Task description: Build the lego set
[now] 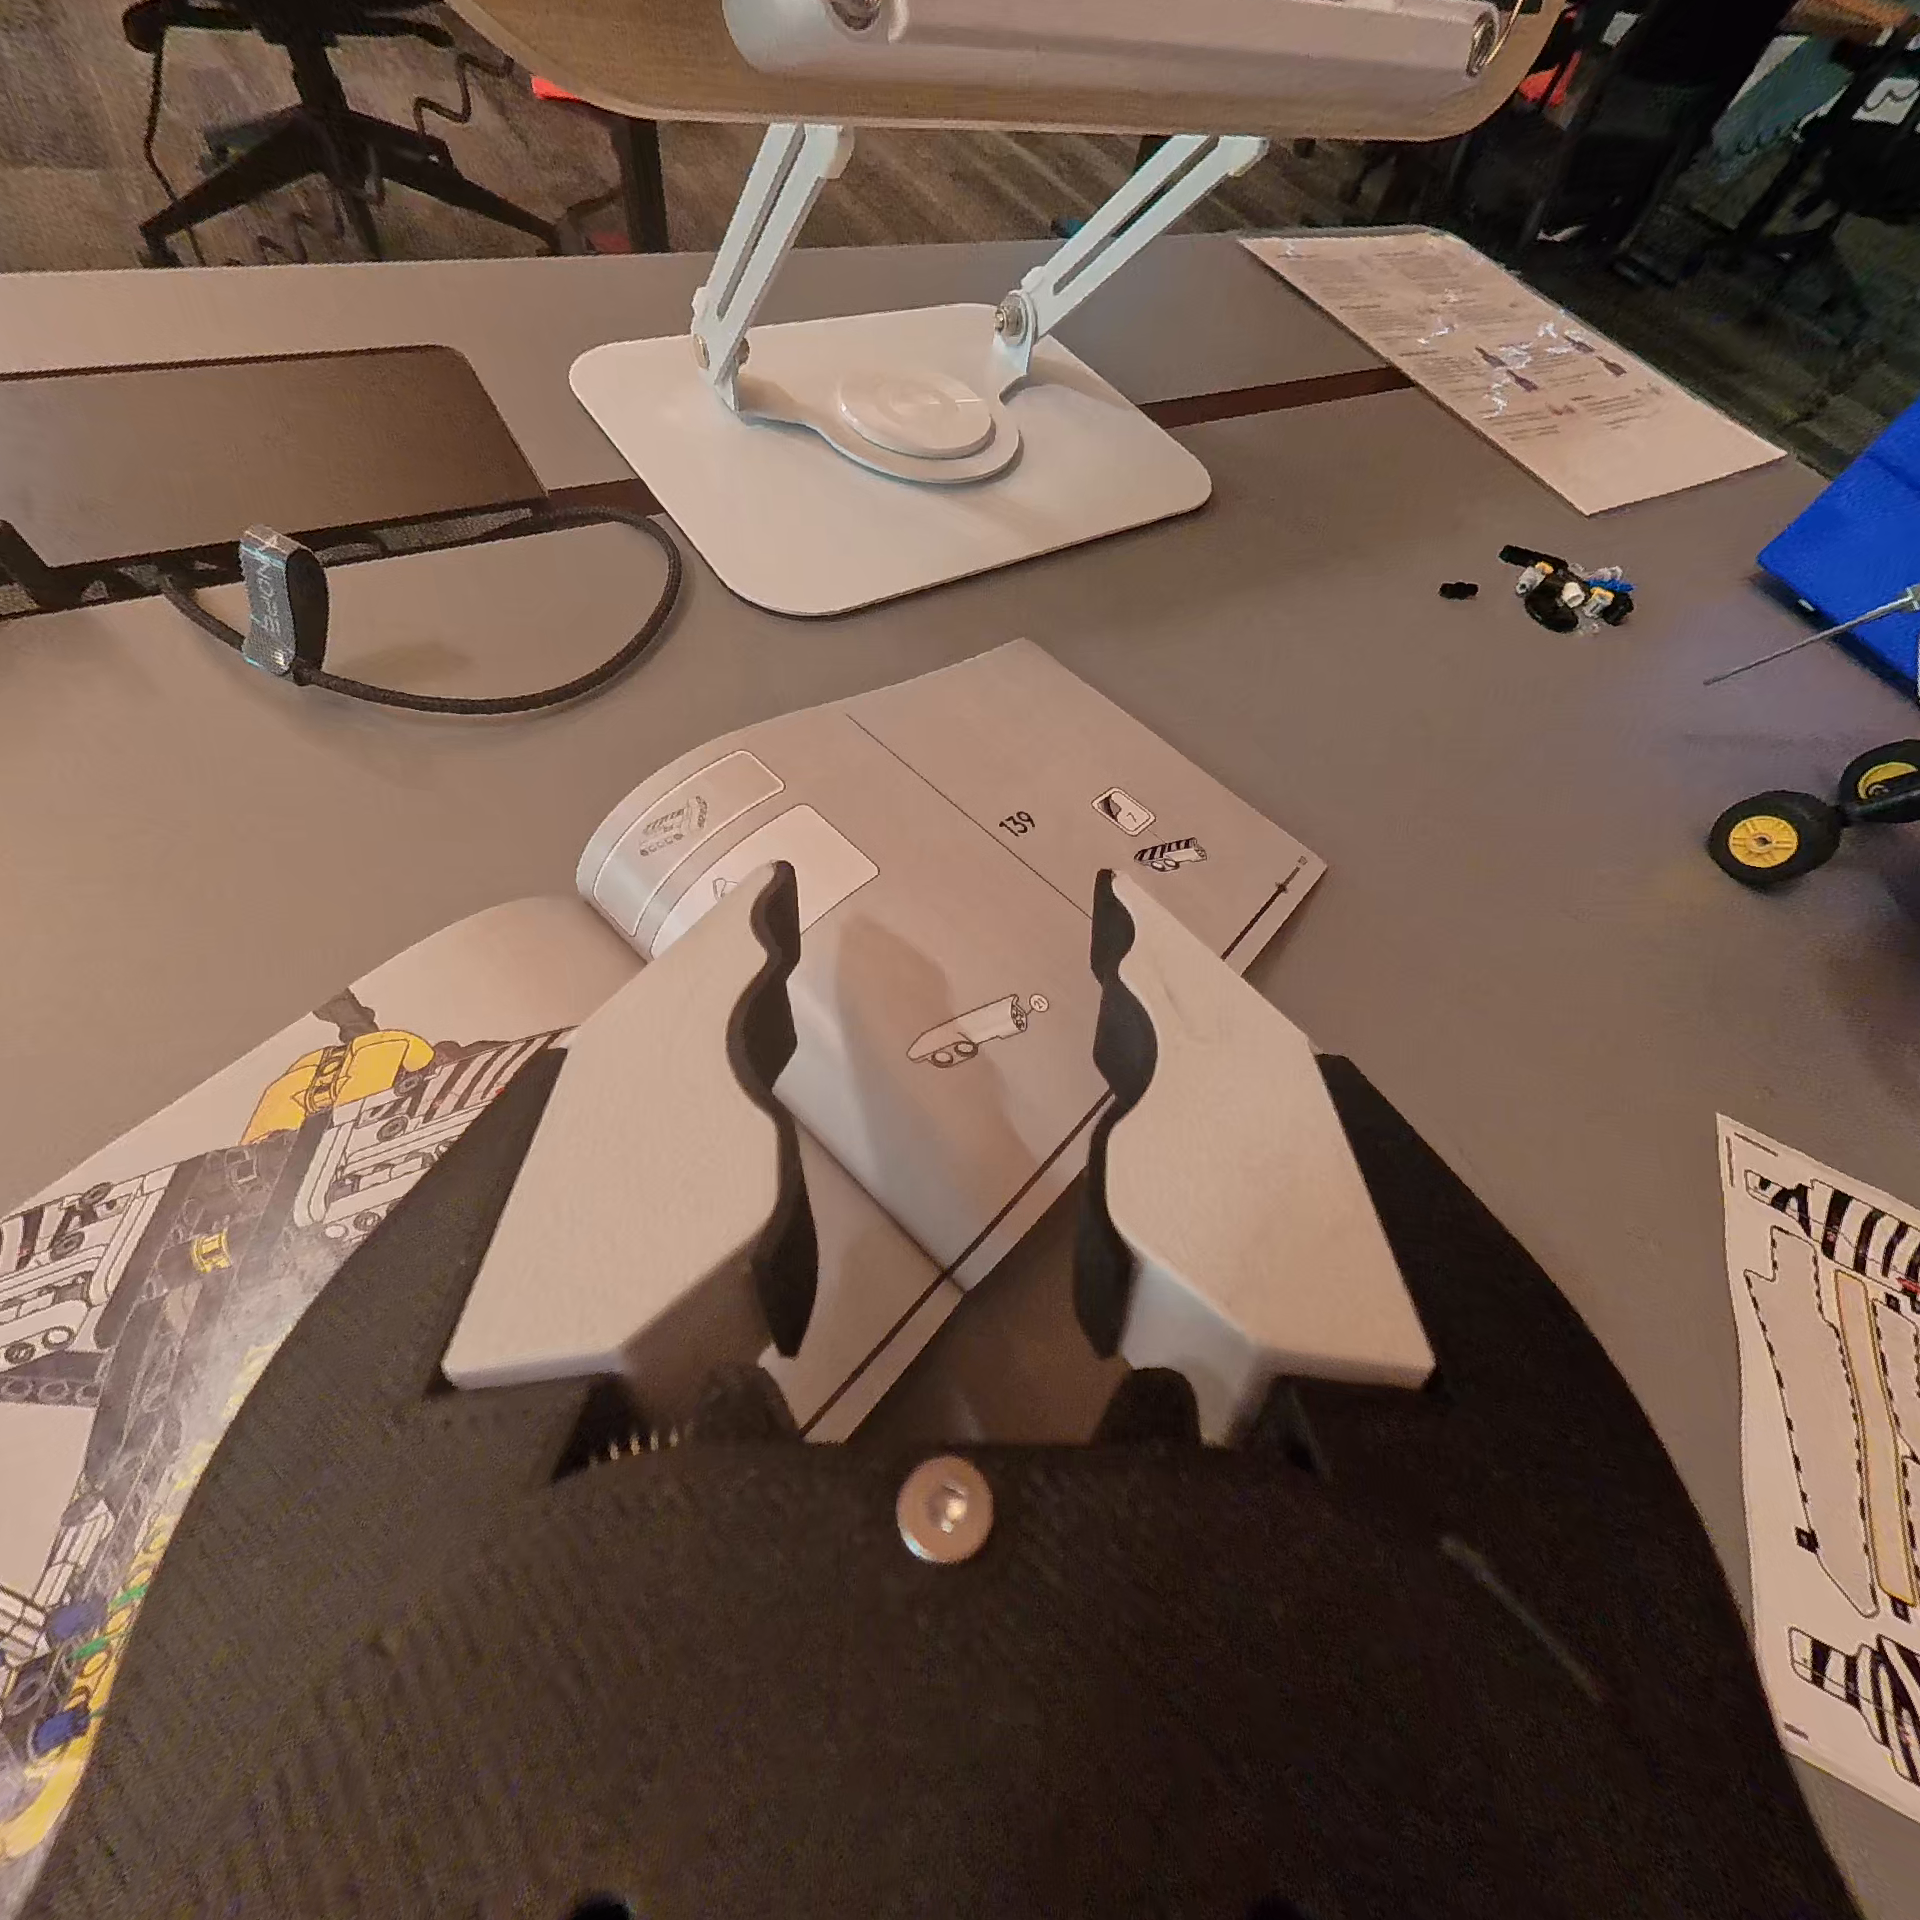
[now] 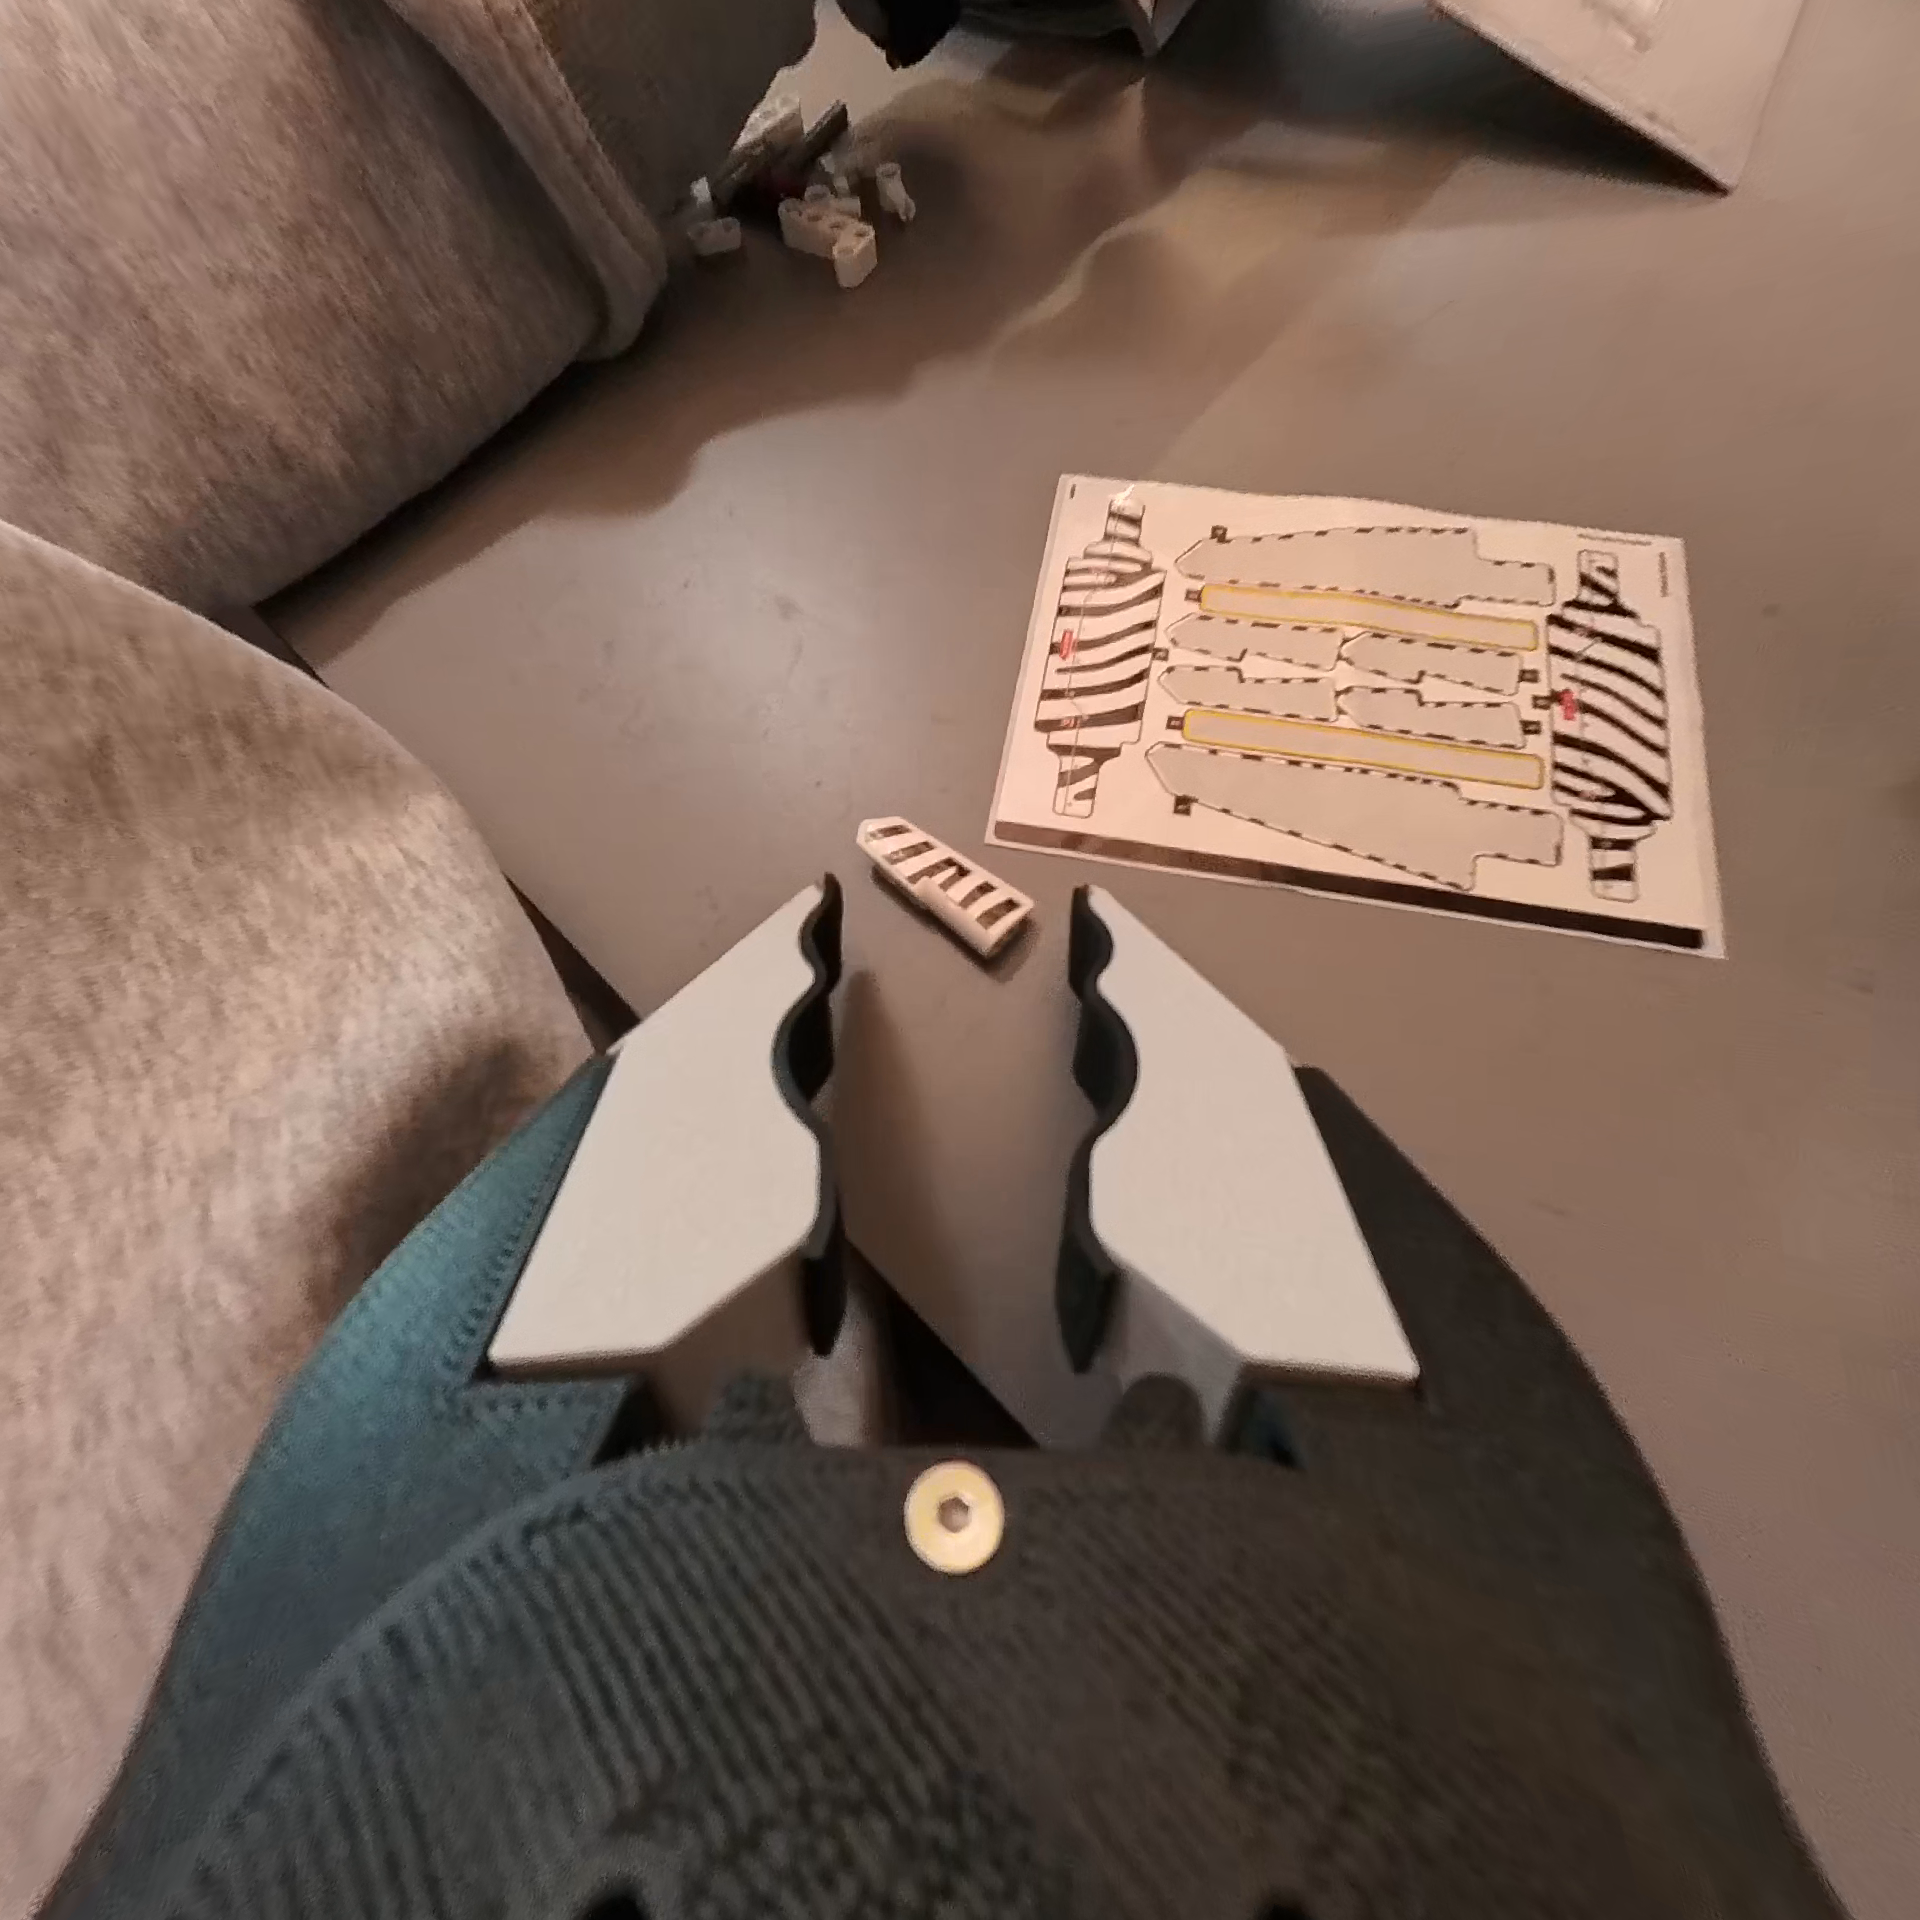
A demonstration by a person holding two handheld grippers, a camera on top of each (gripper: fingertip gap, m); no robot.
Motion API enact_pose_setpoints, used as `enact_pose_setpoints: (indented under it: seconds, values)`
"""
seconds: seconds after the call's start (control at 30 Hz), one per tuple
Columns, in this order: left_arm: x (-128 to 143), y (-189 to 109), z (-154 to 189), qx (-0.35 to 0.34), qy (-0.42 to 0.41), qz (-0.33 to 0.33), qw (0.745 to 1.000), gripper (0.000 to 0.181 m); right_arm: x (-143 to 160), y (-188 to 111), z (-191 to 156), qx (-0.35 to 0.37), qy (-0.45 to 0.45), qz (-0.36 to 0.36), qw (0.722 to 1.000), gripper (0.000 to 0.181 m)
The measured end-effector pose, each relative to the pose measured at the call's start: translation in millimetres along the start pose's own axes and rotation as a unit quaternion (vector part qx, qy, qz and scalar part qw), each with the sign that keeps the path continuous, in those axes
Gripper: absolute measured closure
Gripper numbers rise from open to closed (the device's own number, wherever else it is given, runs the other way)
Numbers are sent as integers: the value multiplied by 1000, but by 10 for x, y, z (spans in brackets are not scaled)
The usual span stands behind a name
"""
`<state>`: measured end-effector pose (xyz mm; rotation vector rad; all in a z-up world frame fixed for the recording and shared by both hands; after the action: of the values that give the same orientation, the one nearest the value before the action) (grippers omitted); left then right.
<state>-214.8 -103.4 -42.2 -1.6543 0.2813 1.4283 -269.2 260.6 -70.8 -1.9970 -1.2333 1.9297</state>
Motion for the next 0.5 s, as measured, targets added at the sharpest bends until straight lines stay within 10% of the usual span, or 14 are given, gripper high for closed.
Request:
enact_pose_setpoints:
  seconds: [0.5]
  values:
    - [-40,-17,208,28,3,-2,1000,119,-184,-136,291,51,-82,94,991,143]
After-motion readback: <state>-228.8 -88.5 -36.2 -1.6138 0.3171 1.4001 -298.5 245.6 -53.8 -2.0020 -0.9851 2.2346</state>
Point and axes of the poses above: each gripper's, where its closed fingertips meet, y out along the fingers, x out of its underside, z = x × y across the jaws, the point moved 8 cm from there along -y, back along the fingers, and after that the axes turned 13 degrees about -x, right-handed, at the moved point
